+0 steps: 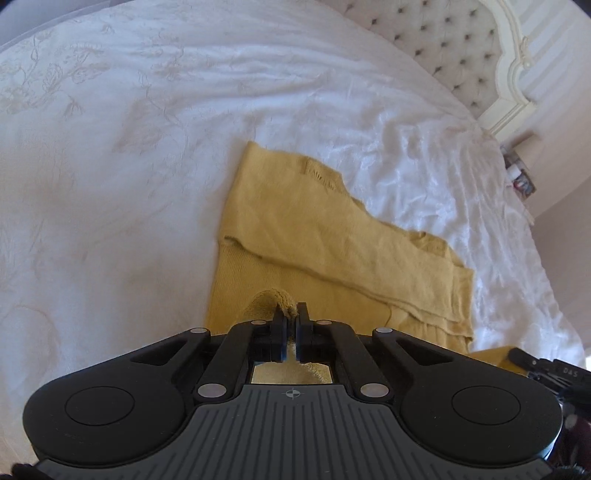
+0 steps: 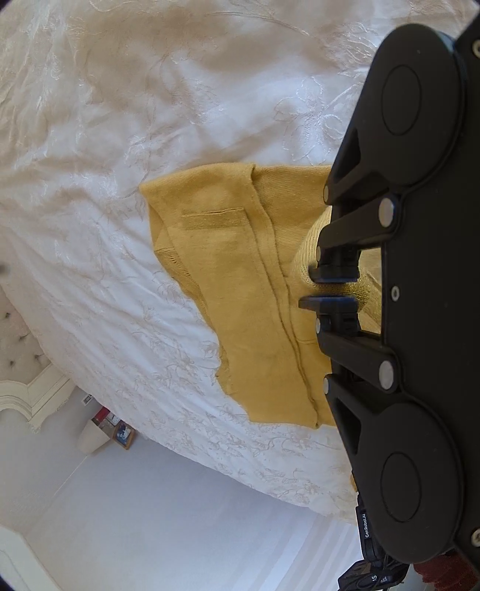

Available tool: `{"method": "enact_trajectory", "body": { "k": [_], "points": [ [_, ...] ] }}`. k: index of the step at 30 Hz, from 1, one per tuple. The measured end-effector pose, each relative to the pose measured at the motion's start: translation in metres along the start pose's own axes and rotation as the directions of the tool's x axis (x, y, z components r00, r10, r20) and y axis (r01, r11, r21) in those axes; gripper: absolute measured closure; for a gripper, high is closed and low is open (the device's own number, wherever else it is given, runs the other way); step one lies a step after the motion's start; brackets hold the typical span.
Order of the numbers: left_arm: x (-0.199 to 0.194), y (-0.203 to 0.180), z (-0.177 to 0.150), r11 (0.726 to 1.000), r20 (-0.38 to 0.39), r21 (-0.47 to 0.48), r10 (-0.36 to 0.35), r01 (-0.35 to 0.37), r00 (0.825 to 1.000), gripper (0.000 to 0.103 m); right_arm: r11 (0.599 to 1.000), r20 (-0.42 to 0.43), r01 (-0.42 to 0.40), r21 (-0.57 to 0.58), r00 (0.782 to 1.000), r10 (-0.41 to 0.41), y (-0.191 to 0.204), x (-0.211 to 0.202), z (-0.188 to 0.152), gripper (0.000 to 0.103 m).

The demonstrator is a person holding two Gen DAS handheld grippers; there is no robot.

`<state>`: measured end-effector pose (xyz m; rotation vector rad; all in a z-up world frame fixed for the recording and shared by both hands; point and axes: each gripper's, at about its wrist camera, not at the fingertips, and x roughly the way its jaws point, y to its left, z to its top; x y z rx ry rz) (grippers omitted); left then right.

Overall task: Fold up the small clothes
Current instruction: 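Lift the hem with both grippers and fold it over toward the collar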

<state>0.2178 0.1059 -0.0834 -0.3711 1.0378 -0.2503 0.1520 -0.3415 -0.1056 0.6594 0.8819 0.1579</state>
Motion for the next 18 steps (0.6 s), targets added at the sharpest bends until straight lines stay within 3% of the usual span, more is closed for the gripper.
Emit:
{"method": "enact_trajectory", "body": {
  "k": [8, 18],
  "points": [
    [0.033, -0.009, 0.079, 1.0, 0.113, -0.014, -0.022, 0.024, 0.993, 0.1, 0.999, 0.072, -0.014, 0.035, 0.997, 0.012, -0.001, 0.035, 0.064, 0.088],
    [0.116, -0.012, 0.126, 1.0, 0.075, 0.002, 0.023, -0.023, 0.997, 0.099, 0.991, 0.009, 0.081, 0.107, 0.997, -0.083, -0.037, 0.118, 0.107, 0.088]
  ]
}}
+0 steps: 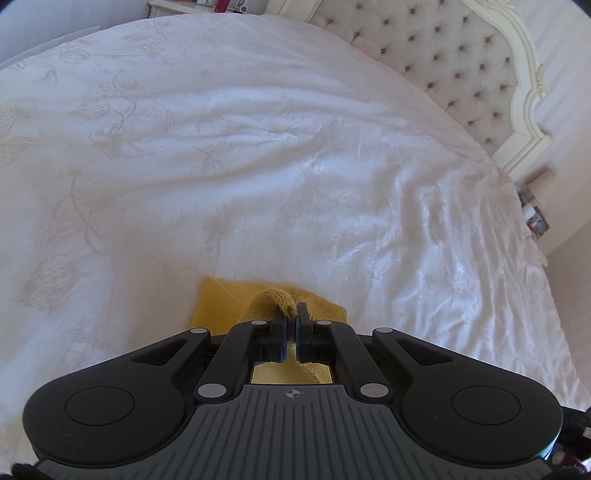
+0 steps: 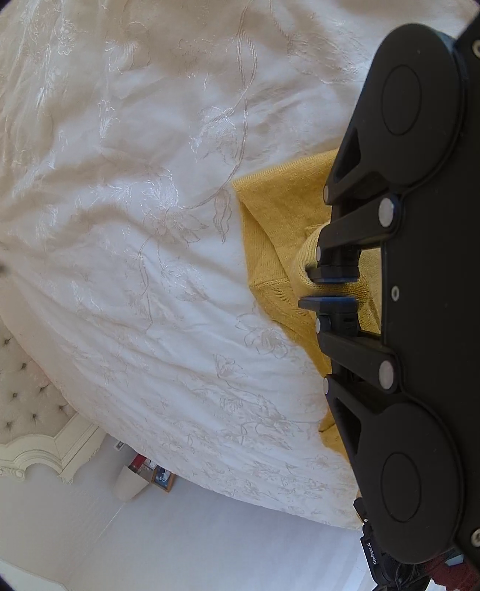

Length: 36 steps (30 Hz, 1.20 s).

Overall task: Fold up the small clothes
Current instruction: 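Lift the hem with both grippers and fold it over toward the collar, then open both grippers and release the folded hem onto the sweater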

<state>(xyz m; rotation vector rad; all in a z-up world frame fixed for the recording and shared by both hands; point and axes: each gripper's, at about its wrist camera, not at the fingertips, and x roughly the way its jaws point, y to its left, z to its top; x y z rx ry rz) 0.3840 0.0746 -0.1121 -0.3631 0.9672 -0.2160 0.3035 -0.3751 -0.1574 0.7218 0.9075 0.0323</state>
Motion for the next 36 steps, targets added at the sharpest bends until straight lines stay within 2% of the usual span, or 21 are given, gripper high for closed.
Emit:
{"method": "enact_trajectory", "body": {
  "k": [3, 4, 5, 7, 9, 11, 13, 16, 20, 24, 28, 32, 36],
  "points": [
    [0.018, 0.005, 0.003, 0.999, -0.026, -0.012, 0.035, -0.035, 0.999, 0.097, 1.0, -0.023, 0.027, 0.009, 0.999, -0.027, -0.006, 0.014, 0.003, 0.083],
    [0.023, 0.008, 0.005, 0.998, -0.037, -0.025, 0.05, -0.051, 0.998, 0.093, 0.999, -0.028, 0.032, 0.015, 0.999, -0.032, -0.009, 0.016, 0.003, 0.083],
    [0.026, 0.011, 0.005, 0.997, -0.042, -0.037, 0.06, -0.062, 0.997, 0.081, 0.999, -0.031, 0.037, 0.019, 0.999, -0.037, -0.011, 0.018, 0.003, 0.083],
    [0.028, 0.017, 0.007, 0.995, -0.03, -0.059, 0.08, -0.082, 0.996, 0.069, 0.999, -0.033, 0.04, 0.02, 0.999, -0.04, -0.014, 0.019, 0.002, 0.083],
    [0.025, 0.019, 0.01, 0.994, -0.007, -0.068, 0.089, -0.089, 0.996, 0.069, 0.999, -0.022, 0.042, 0.019, 0.999, -0.042, -0.015, 0.017, 0.001, 0.076],
    [0.022, 0.02, 0.014, 0.993, 0.004, -0.062, 0.105, -0.104, 0.994, 0.069, 0.999, 0.014, 0.048, 0.024, 0.999, -0.048, -0.017, 0.011, 0.001, 0.047],
    [0.018, 0.018, 0.016, 0.993, 0.008, -0.045, 0.107, -0.107, 0.994, 0.068, 0.998, 0.059, 0.033, 0.046, 0.998, -0.036, -0.021, 0.004, 0.002, 0.04],
    [0.009, 0.011, 0.012, 0.995, 0.012, -0.002, 0.097, -0.097, 0.995, 0.068, 0.998, 0.075, 0.039, 0.049, 0.996, -0.043, -0.022, -0.004, 0.004, 0.04],
    [-0.003, -0.002, -0.011, 0.994, -0.007, 0.077, 0.082, -0.082, 0.997, 0.061, 0.998, 0.053, 0.038, -0.045, 0.998, -0.035, -0.007, -0.011, -0.003, 0.04],
    [-0.004, -0.013, -0.046, 0.989, -0.079, 0.137, 0.066, -0.055, 0.995, 0.061, 0.987, 0.0, 0.045, -0.157, 0.999, -0.045, 0.013, -0.006, -0.02, 0.04],
    [0.01, -0.015, -0.069, 0.982, -0.162, 0.184, 0.059, -0.029, 0.985, 0.061, 0.971, -0.056, 0.041, -0.236, 0.997, -0.055, 0.026, 0.005, -0.036, 0.04],
    [0.032, -0.013, -0.067, 0.975, -0.186, 0.216, 0.086, -0.045, 0.979, 0.061, 0.959, -0.09, 0.031, -0.282, 0.994, -0.059, 0.036, 0.018, -0.043, 0.04],
    [0.053, -0.004, -0.042, 0.98, -0.154, 0.187, 0.097, -0.067, 0.983, 0.061, 0.959, -0.099, 0.034, -0.28, 0.993, -0.064, 0.037, 0.029, -0.04, 0.04]
  ]
}}
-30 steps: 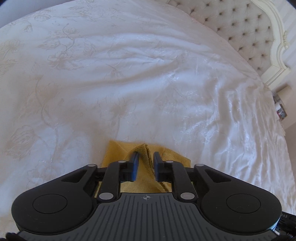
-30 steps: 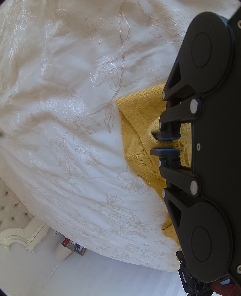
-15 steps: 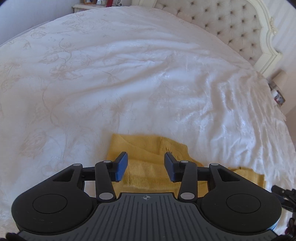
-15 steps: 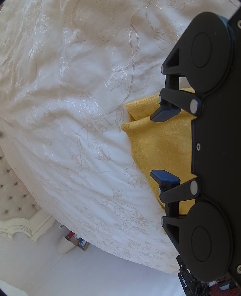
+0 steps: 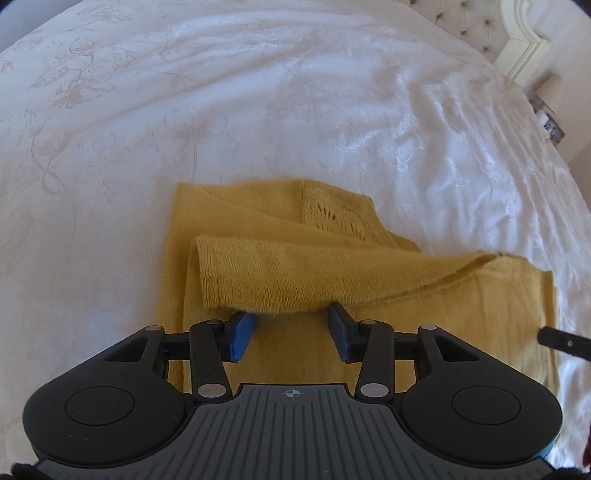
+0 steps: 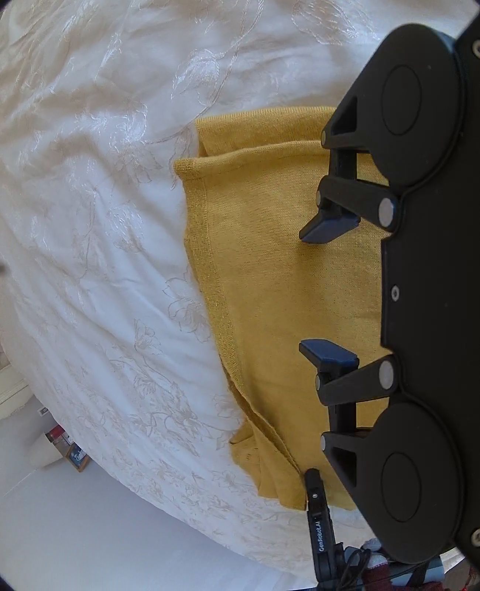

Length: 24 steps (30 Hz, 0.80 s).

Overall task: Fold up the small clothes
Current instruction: 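Open both grippers and release the folded hem onto the sweater, then move both open grippers over the folded sweater toward its side edge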

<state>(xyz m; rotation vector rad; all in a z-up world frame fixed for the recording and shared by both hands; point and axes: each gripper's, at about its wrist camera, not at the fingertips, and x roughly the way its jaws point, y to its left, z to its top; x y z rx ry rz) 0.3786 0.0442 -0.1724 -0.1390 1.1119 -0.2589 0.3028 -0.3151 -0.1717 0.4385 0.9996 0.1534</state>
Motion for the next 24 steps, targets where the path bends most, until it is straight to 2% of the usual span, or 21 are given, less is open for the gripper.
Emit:
{"method": "enact_trajectory", "body": {
  "k": [6, 11, 14, 18, 20, 24],
  "points": [
    [0.009, 0.013, 0.05, 0.997, 0.067, -0.068, 0.049, -0.045, 0.997, 0.06, 1.0, 0.005, 0.023, 0.011, 1.0, -0.023, -0.004, 0.005, 0.007, 0.04],
    [-0.011, 0.008, 0.054, 0.996, 0.103, -0.084, 0.033, -0.024, 0.994, 0.06, 1.0, 0.024, 0.023, 0.015, 0.999, -0.023, -0.003, -0.005, 0.005, 0.039],
    [-0.019, -0.006, 0.035, 1.0, 0.083, -0.028, 0.007, -0.004, 0.997, 0.059, 1.0, 0.013, 0.018, -0.013, 1.0, -0.018, 0.002, -0.008, -0.001, 0.039],
    [-0.018, -0.03, -0.013, 0.998, -0.027, 0.067, -0.014, 0.016, 1.0, 0.059, 0.997, -0.048, 0.05, -0.066, 0.997, -0.053, 0.004, -0.006, -0.018, 0.039],
    [-0.018, -0.035, -0.043, 0.995, -0.091, 0.096, -0.012, 0.021, 0.996, 0.059, 0.994, -0.076, 0.074, -0.085, 0.994, -0.08, 0.002, -0.006, -0.03, 0.039],
    [-0.026, -0.039, -0.088, 0.988, -0.136, 0.154, 0.023, -0.002, 0.99, 0.053, 0.989, -0.111, 0.11, -0.098, 0.986, -0.121, -0.005, -0.014, -0.053, 0.039]
  ]
}}
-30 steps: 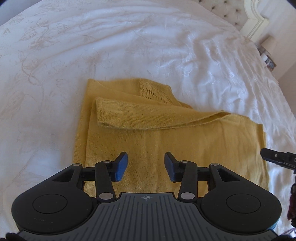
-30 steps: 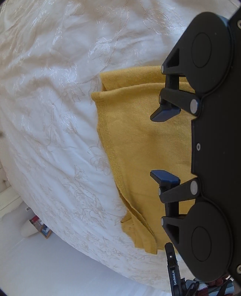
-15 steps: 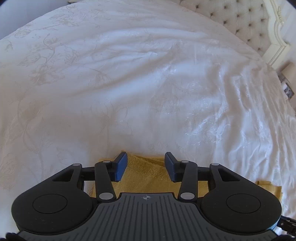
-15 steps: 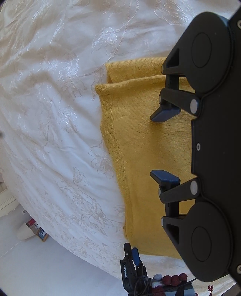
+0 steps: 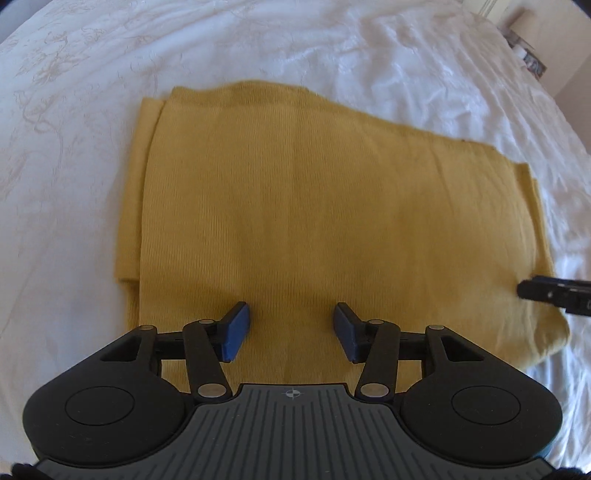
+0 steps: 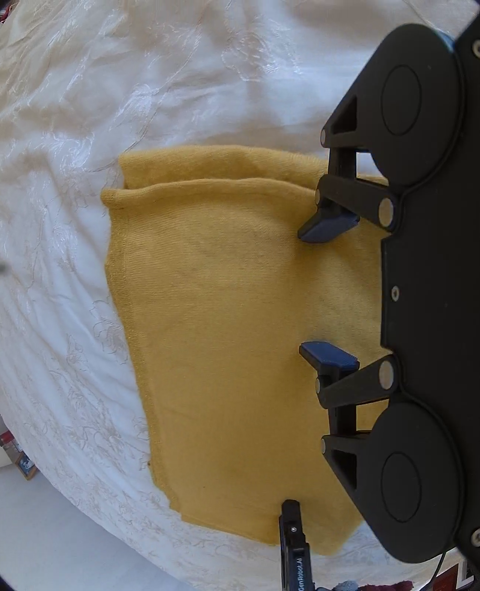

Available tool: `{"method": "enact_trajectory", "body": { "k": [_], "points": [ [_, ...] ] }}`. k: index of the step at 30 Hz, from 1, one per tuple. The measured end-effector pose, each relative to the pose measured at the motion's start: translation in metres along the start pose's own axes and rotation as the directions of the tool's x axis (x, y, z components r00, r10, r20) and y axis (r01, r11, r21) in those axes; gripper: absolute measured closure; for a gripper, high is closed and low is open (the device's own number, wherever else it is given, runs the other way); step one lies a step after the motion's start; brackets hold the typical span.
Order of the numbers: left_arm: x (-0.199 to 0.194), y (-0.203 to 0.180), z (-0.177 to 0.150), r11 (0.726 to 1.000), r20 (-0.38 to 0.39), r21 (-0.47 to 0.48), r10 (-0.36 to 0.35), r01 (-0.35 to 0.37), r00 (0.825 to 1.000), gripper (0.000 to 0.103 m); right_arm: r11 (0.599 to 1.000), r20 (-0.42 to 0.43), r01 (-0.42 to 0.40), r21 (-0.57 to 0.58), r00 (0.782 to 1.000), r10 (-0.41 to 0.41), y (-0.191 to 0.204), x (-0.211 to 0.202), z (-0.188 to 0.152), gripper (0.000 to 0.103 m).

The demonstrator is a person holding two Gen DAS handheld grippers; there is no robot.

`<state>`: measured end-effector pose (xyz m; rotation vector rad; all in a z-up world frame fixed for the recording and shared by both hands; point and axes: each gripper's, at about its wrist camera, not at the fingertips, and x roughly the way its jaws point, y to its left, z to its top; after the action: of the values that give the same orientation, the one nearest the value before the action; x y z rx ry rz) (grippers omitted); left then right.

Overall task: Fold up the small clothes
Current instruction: 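Move both open grippers over the folded sweater toward its side edge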

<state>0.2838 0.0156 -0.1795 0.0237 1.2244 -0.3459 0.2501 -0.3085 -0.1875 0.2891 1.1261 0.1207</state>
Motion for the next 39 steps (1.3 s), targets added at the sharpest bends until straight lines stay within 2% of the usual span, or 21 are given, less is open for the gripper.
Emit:
{"method": "enact_trajectory", "body": {
  "k": [4, 12, 14, 19, 24, 28, 29, 30, 32, 34, 39],
  "points": [
    [-0.008, -0.001, -0.018, 0.999, -0.007, 0.03, 0.013, -0.013, 1.0, 0.048, 1.0, -0.022, 0.011, 0.002, 1.0, -0.011, -0.002, -0.006, -0.016, 0.039],
    [-0.009, -0.009, -0.015, 0.997, -0.026, 0.058, 0.046, -0.044, 0.999, 0.047, 1.0, -0.023, 0.023, 0.02, 0.999, -0.023, 0.001, -0.011, -0.027, 0.036],
    [-0.013, -0.015, -0.014, 0.997, -0.019, 0.057, 0.059, -0.058, 0.998, 0.047, 0.999, -0.019, 0.014, 0.032, 1.0, -0.014, 0.001, -0.012, -0.03, 0.033],
    [-0.026, -0.036, -0.01, 0.998, 0.031, 0.062, 0.031, -0.032, 0.999, 0.046, 0.998, -0.002, -0.003, 0.064, 1.0, 0.003, -0.002, -0.019, -0.039, 0.031],
    [-0.017, -0.056, -0.006, 0.999, 0.021, 0.032, -0.009, 0.008, 1.0, 0.046, 0.988, 0.031, -0.072, 0.136, 0.997, 0.068, -0.01, -0.03, -0.045, 0.016],
    [-0.006, -0.065, -0.012, 0.999, -0.004, 0.008, -0.048, 0.048, 0.999, 0.046, 0.983, 0.046, -0.102, 0.151, 0.994, 0.097, -0.015, -0.037, -0.047, 0.0],
    [-0.004, -0.068, -0.014, 0.998, -0.012, 0.008, -0.057, 0.057, 0.998, 0.045, 0.983, 0.047, -0.102, 0.154, 0.994, 0.096, -0.017, -0.039, -0.048, 0.001],
    [-0.002, -0.07, -0.017, 0.998, -0.016, 0.011, -0.061, 0.061, 0.998, 0.044, 0.982, 0.047, -0.104, 0.16, 0.994, 0.097, -0.02, -0.041, -0.049, 0.001],
    [-0.002, -0.073, -0.021, 0.997, -0.017, 0.02, -0.069, 0.07, 0.997, 0.031, 0.978, 0.047, -0.11, 0.178, 0.994, 0.104, -0.028, -0.044, -0.051, 0.001],
    [-0.004, -0.075, -0.023, 0.997, -0.021, 0.024, -0.079, 0.08, 0.997, 0.026, 0.973, 0.051, -0.111, 0.201, 0.993, 0.103, -0.037, -0.047, -0.053, 0.001],
    [-0.017, -0.078, -0.01, 0.997, 0.029, 0.004, -0.071, 0.071, 0.997, 0.023, 0.963, 0.069, -0.123, 0.238, 0.992, 0.11, -0.058, -0.055, -0.052, 0.001]
  ]
}}
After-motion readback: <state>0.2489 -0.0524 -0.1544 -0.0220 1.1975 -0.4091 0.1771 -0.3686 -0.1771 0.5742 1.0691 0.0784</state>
